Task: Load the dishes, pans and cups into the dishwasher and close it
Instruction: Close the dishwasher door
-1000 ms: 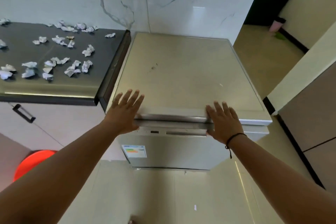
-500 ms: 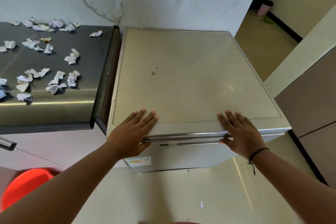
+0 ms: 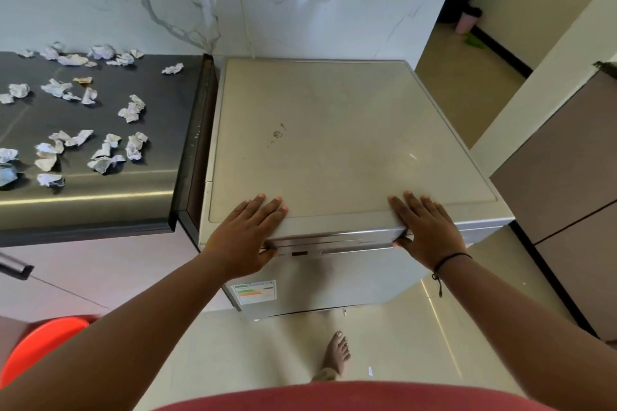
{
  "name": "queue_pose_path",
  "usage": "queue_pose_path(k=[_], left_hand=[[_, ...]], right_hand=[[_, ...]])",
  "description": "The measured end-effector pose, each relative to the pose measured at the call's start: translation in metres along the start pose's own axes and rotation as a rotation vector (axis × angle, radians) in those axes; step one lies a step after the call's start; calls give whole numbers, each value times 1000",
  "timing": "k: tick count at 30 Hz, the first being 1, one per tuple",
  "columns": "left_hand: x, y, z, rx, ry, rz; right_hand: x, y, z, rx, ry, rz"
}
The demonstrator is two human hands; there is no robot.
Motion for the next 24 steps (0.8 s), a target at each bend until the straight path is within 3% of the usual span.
queue_pose_path(k=[3, 6, 13, 24], left_hand=[[0, 1, -2, 24, 4, -74], [14, 10, -3, 68, 123, -192], [87, 24, 14, 63, 396, -259], [171, 103, 63, -96, 630, -267]], right_hand=[[7, -2, -3, 56, -82, 9], [13, -2, -8, 90, -158, 71], [29, 18, 46, -76, -267, 185], [157, 84, 223, -85, 218, 112]])
Point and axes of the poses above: each hand's wrist, its own z-axis towards the middle knuckle, its own y-axis out of the back of the hand, x = y × z, the point moved 8 cm from there along z, towards the middle knuckle, and after that the axes turned 2 degrees about z, right-handed, at the moved point
